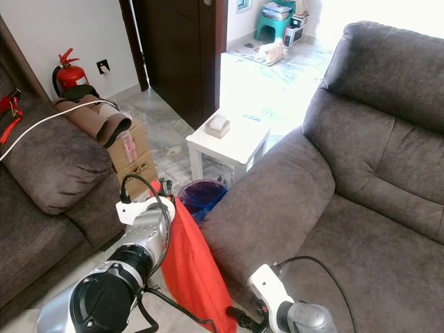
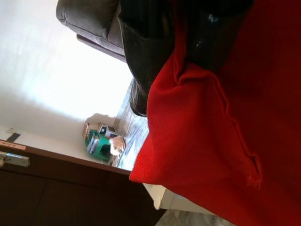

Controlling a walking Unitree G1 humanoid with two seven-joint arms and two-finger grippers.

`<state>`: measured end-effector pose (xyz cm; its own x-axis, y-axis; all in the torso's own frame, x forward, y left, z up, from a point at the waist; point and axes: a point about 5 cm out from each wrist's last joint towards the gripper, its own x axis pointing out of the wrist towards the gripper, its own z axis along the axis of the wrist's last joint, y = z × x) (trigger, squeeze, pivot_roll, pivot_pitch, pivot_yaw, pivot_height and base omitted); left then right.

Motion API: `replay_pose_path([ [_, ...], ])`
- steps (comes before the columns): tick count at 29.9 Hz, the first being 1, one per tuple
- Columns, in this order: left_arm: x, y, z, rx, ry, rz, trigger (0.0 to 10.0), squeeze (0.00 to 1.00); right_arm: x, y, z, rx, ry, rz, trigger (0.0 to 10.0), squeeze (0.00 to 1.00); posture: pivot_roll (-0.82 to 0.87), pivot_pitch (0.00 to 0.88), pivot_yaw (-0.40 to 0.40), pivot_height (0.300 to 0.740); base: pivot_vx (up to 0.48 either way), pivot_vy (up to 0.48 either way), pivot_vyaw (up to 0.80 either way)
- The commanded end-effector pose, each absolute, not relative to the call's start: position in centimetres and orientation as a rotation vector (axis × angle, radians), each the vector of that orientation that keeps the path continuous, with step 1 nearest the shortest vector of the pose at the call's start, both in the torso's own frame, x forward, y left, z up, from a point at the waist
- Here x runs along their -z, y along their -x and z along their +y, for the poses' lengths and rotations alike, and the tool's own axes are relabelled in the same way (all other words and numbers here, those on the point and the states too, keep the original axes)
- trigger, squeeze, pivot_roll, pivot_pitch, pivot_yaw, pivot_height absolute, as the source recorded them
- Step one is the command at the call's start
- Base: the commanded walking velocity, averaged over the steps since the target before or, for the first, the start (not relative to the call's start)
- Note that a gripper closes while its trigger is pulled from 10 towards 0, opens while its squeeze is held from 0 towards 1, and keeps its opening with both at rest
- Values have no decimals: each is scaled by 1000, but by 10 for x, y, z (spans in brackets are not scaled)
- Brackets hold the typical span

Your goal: Move the pillow to the sofa from floor

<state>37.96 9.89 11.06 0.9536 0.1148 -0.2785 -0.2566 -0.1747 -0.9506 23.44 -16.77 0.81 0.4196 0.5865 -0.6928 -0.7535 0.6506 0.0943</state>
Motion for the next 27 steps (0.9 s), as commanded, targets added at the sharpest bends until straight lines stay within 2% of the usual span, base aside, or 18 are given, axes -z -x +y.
replay_pose_path([
  [1, -144, -391, 83, -204, 1743, 31, 10000, 0, -6, -228, -165, -879, 239, 789, 10000, 0, -63, 101, 59, 740, 0, 0, 0],
  [8, -146, -392, 86, -213, 1732, 9, 10000, 0, -11, -226, -162, -936, 239, 795, 10000, 0, -68, 100, 53, 740, 0, 0, 0],
  [12, -147, -393, 85, -213, 1743, 9, 10000, 0, -9, -227, -165, -894, 256, 811, 10000, 0, -67, 96, 52, 740, 0, 0, 0],
  [20, -151, -395, 83, -246, 1759, 18, 10000, 0, -4, -252, -177, -632, 333, 760, 10000, 0, -67, 95, 58, 740, 0, 0, 0],
  [21, -150, -394, 84, -252, 1757, 21, 10000, 0, -9, -263, -182, -517, 299, 708, 10000, 0, -66, 95, 59, 740, 0, 0, 0],
  [23, -149, -394, 84, -254, 1753, 21, 10000, 0, -12, -268, -183, -469, 232, 691, 10000, 0, -63, 96, 62, 740, 0, 0, 0],
  [26, -149, -394, 86, -257, 1751, 15, 10000, 0, -13, -264, -176, -543, 195, 699, 10000, 0, -64, 97, 64, 740, 0, 0, 0],
  [27, -149, -394, 86, -259, 1750, 12, 10000, 0, -13, -259, -169, -624, 185, 708, 10000, 0, -64, 97, 63, 740, 0, 0, 0],
])
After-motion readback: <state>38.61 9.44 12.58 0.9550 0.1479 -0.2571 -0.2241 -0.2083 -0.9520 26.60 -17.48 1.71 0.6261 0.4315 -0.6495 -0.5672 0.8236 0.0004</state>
